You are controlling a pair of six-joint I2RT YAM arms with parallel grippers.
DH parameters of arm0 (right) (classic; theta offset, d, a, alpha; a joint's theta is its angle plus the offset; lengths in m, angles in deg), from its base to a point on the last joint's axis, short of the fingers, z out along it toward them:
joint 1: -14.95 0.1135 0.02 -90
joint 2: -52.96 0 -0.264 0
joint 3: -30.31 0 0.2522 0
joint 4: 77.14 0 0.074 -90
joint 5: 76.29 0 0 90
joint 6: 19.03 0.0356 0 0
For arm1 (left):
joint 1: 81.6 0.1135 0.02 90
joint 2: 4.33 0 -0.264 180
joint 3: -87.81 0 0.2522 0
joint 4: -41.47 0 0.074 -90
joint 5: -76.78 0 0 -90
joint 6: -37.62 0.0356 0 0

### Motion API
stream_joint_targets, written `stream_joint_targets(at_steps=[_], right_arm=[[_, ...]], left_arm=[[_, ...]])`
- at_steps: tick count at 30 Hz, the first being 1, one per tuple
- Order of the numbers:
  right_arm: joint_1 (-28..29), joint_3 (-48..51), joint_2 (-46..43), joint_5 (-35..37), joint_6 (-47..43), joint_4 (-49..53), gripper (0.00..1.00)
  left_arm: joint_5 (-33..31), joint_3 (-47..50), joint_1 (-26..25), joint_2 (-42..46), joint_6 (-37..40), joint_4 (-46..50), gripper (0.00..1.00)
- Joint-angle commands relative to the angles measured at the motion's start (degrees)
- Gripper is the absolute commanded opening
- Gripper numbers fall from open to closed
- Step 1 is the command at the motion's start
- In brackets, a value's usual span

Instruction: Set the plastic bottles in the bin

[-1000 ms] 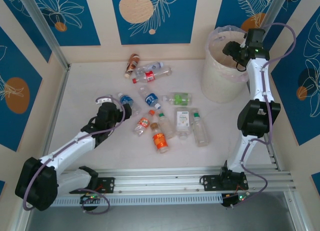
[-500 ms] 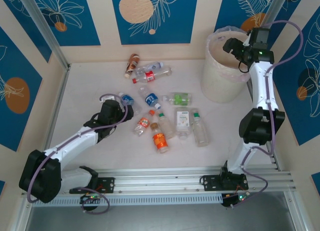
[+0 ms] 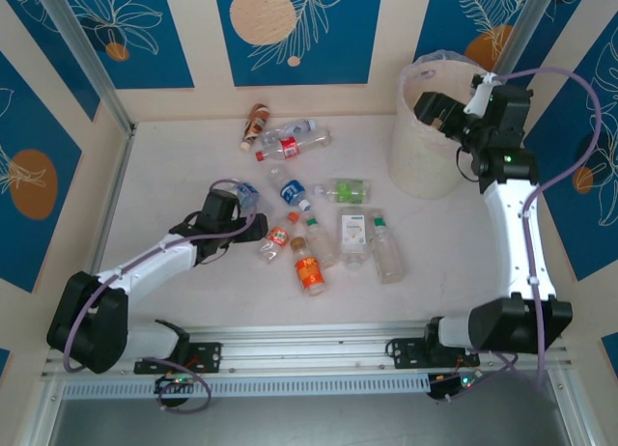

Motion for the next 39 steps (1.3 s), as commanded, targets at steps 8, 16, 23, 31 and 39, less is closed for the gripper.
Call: stream_joint_targets(at_steps=[8, 16, 23, 31, 39], right_arm=[[7.42, 16.76, -10.75, 0.37, 0.38, 2.91, 1.00], [8.24, 21.83, -12.05, 3.79, 2.63, 1.28, 1.00], [8.30, 21.56, -11.11, 3.57, 2.67, 0.67, 0.99], [8.39, 21.58, -10.65, 3.55, 2.58, 0.85, 1.00], [8.94, 21.11, -9.76, 3.10, 3.28, 0.86, 1.00]], left_arm=[[3.51, -4.94, -5.72, -3.52, 11.39, 3.71, 0.96], [-2.13, -8.62, -11.74, -10.45, 15.94, 8.17, 0.87], [-5.32, -8.04, -14.24, -16.32, 16.11, 6.31, 0.81], [-6.16, -6.95, -14.16, -17.22, 14.95, 4.15, 0.65], [-6.42, -6.69, -13.90, -14.48, 15.57, 4.59, 0.53]])
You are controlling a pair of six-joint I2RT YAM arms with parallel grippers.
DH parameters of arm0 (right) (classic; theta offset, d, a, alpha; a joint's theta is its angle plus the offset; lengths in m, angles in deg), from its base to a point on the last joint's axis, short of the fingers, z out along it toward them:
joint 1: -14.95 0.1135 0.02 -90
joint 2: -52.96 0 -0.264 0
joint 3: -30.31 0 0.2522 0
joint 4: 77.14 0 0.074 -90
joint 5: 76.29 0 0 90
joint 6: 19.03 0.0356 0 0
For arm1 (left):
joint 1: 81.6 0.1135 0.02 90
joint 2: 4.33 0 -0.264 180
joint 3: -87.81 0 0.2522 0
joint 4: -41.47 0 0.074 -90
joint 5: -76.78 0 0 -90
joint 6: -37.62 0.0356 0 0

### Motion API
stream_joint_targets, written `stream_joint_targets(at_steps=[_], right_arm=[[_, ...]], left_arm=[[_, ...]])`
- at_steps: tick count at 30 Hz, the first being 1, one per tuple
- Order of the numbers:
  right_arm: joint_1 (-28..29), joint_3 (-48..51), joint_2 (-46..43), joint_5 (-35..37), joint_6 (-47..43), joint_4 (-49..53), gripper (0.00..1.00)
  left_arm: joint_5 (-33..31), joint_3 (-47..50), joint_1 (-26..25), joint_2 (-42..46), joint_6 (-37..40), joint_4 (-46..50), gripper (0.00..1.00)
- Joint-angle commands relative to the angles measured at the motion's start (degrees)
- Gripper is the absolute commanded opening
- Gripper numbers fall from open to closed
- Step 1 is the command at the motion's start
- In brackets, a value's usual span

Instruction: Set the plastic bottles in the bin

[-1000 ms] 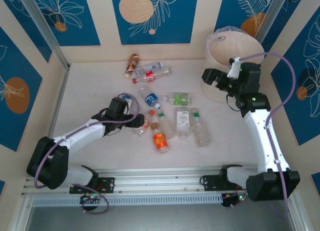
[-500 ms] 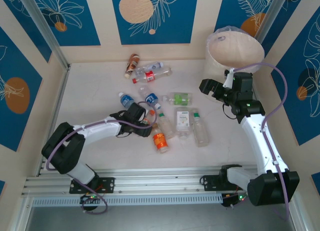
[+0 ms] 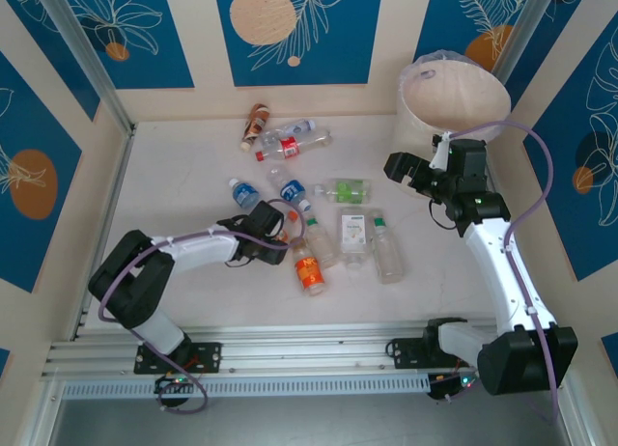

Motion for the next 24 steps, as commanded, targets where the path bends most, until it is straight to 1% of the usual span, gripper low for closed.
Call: stream_joint_targets(at_steps=[1, 2, 3, 8, 10, 13, 15, 19, 24], right_arm=[[0.67, -0.99, 0.31, -0.10, 1.07, -0.69, 1.00], [0.81, -1.08, 0.29, -0.11, 1.18, -0.64, 1.00], [0.91, -1.01, 0.13, -0.11, 1.25, -0.74, 1.00], [1.69, -0.73, -0.15, 0.06, 1.33, -0.49, 1.00], [1.92, -0.82, -0.23, -0.13, 1.35, -0.12, 1.00], [2.46, -0.78, -0.50, -2.13, 1.85, -0.35, 1.00], [2.88, -0.73, -0.34, -4.42, 2.78, -0.94, 1.00], [4.23, 0.03, 0.49, -9.09, 6.61, -3.90, 1.00], [6.55, 1.30, 4.42, -21.50, 12.88, -11.79, 1.00]], left_arm=[[-0.50, 0.39, 0.06, 2.48, 0.22, -0.45, 0.51], [-0.13, 0.31, 0.00, 2.86, 0.44, -0.48, 0.47], [0.08, 0.14, 0.06, 3.29, 0.51, -0.38, 0.46], [-0.51, 0.02, 0.00, 6.56, 0.28, -0.39, 0.44], [0.28, -0.04, 0.02, 8.88, 0.18, -0.74, 0.43], [3.41, 0.10, 0.06, 13.17, -0.28, -3.04, 0.43], [6.61, -0.30, 0.05, 15.32, -0.89, -5.34, 0.43], [12.87, -2.03, -0.04, 16.32, -3.23, -10.24, 0.43], [23.09, -2.59, -0.11, 15.38, -6.12, -20.95, 0.43]])
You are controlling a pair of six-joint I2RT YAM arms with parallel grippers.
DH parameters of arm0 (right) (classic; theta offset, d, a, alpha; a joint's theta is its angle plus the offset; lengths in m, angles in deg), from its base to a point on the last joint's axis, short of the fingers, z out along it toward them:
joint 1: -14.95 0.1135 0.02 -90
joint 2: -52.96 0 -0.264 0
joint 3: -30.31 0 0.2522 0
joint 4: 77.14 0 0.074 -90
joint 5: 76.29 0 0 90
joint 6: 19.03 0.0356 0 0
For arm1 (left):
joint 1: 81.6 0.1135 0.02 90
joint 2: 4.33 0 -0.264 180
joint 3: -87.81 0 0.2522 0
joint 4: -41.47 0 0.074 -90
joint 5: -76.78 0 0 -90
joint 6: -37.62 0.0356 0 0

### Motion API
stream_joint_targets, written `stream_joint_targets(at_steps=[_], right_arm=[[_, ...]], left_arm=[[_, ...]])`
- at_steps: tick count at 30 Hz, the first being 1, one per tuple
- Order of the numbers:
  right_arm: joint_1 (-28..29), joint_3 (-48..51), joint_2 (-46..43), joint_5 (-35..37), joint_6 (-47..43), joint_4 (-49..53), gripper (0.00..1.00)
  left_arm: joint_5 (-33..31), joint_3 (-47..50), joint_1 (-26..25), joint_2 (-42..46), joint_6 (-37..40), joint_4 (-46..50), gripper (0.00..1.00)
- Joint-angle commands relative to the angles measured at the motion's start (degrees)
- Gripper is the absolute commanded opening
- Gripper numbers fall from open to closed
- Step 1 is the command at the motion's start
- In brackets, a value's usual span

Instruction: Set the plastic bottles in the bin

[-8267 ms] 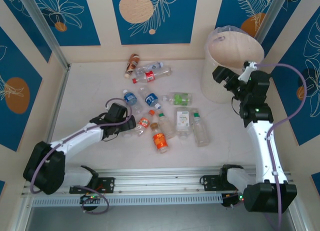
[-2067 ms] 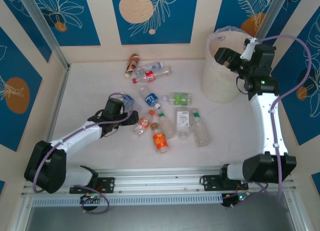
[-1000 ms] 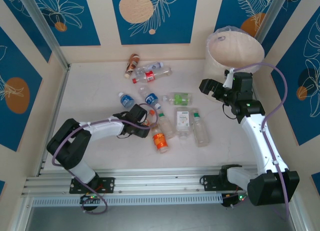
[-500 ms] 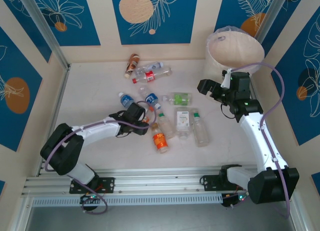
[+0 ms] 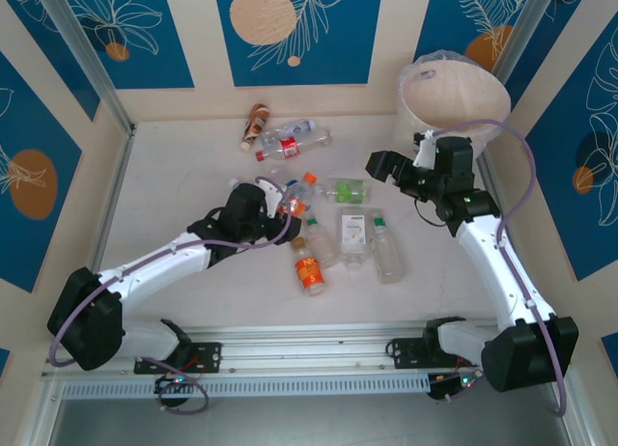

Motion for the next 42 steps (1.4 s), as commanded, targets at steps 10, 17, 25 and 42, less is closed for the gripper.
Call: stream_joint_targets(at_steps=[10, 17, 25, 42], right_arm=[[5.77, -4.77, 11.36, -21.21, 5.07, -5.18, 0.99], [7.67, -4.99, 14.73, -24.17, 7.91, -11.35, 0.99], [10.70, -12.00, 20.92, -23.49, 2.32, -1.35, 0.93], [10.50, -13.82, 21.27, -20.07, -4.34, 6.37, 0.49]], left_arm=[[13.42, -6.69, -0.12, -4.92, -0.08, -11.79, 0.43], [15.15, -8.83, -0.13, -7.19, 0.71, -10.58, 0.43], [15.48, -10.08, -0.26, -8.70, 1.38, -9.05, 0.43], [14.06, -10.30, -0.17, -10.03, -1.73, -8.12, 0.81]])
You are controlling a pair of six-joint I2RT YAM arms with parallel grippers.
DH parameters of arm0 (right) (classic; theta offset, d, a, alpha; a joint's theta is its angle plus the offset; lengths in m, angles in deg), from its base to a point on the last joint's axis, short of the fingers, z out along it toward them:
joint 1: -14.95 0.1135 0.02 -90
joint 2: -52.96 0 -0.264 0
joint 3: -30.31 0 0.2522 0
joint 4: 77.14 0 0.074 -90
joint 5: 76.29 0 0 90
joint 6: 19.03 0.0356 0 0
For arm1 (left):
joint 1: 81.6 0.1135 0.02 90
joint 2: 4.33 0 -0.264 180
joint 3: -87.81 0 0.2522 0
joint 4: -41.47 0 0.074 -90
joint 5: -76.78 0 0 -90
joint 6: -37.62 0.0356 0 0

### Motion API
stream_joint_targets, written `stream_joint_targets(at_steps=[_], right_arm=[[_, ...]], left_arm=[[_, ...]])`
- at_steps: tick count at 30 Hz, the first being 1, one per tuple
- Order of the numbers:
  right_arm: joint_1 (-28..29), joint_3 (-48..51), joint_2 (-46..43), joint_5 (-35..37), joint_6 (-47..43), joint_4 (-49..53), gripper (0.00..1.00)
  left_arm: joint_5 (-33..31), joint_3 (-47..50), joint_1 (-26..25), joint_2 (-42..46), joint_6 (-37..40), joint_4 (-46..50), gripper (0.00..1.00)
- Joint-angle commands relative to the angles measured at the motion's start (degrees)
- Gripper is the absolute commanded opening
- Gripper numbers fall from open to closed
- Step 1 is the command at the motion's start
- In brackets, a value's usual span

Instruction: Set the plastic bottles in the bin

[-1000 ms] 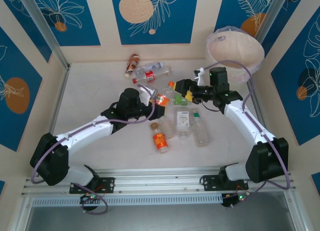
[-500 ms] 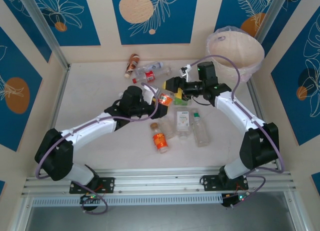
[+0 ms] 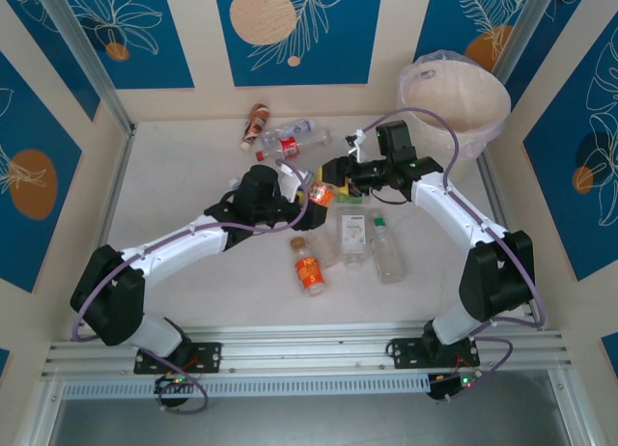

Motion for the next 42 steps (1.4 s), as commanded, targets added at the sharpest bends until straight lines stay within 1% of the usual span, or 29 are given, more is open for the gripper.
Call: stream_joint_targets(at_steps=[1, 3, 5, 8, 10, 15, 20, 22, 24, 27, 31, 34, 39, 40, 42], right_arm=[[-0.69, -1.99, -1.48, 1.33, -3.44, 4.18, 0.49], [-1.93, -2.01, -2.14, 2.16, -3.41, 4.24, 0.48], [-3.08, -1.88, -2.70, 2.84, -3.41, 4.11, 0.46], [-5.02, -1.59, -3.81, 4.09, -4.08, 4.60, 0.44], [-6.82, -1.42, -4.66, 5.15, -4.46, 5.22, 0.43], [-12.84, -0.38, -8.66, 7.30, -4.59, 5.43, 0.40], [-18.02, -0.30, -13.59, 10.97, -4.94, 4.62, 0.39], [-19.22, -0.94, -15.27, 13.83, -5.43, 3.94, 0.38], [-19.79, -2.19, -16.59, 18.50, -6.23, 3.55, 0.38], [-20.25, -3.50, -17.91, 25.21, -7.46, 0.63, 0.38], [-21.32, -6.50, -16.79, 29.07, -8.81, -3.58, 0.38], [-21.99, -10.86, -14.31, 32.23, -11.01, -5.33, 0.39], [-23.50, -23.04, -7.30, 37.35, -15.11, -4.33, 0.38], [-23.69, -24.70, -6.23, 39.35, -15.49, -4.97, 0.38], [-23.88, -26.72, -3.59, 45.51, -16.31, -7.73, 0.38]], left_arm=[[1.04, -1.30, -0.08, -0.52, -1.16, -1.09, 0.85], [1.49, -0.66, -0.05, 0.09, -1.30, -1.83, 0.96], [0.92, 0.43, 0.02, 1.08, -1.23, -3.10, 1.00], [-1.19, 2.73, 0.08, 2.92, -1.18, -5.04, 1.00], [-3.76, 4.13, 0.05, 4.28, -1.20, -5.84, 1.00], [-14.04, 8.04, 0.07, 7.49, -1.91, -7.28, 1.00], [-20.08, 13.13, 0.22, 10.43, -3.80, -12.08, 1.00], [-22.77, 14.75, 0.35, 11.30, -4.66, -13.24, 1.00], [-26.52, 15.99, 0.39, 12.20, -5.56, -13.28, 1.00], [-27.60, 17.51, 0.70, 13.06, -5.68, -13.60, 1.00], [-29.02, 18.94, 0.81, 14.06, -6.05, -13.50, 1.00], [-30.07, 19.85, 0.98, 14.83, -6.17, -13.58, 1.00], [-29.11, 20.58, 1.23, 15.49, -6.06, -14.16, 1.00], [-29.17, 20.59, 1.29, 15.65, -6.05, -14.12, 1.00], [-29.53, 20.88, 1.32, 15.86, -6.06, -14.25, 1.00]])
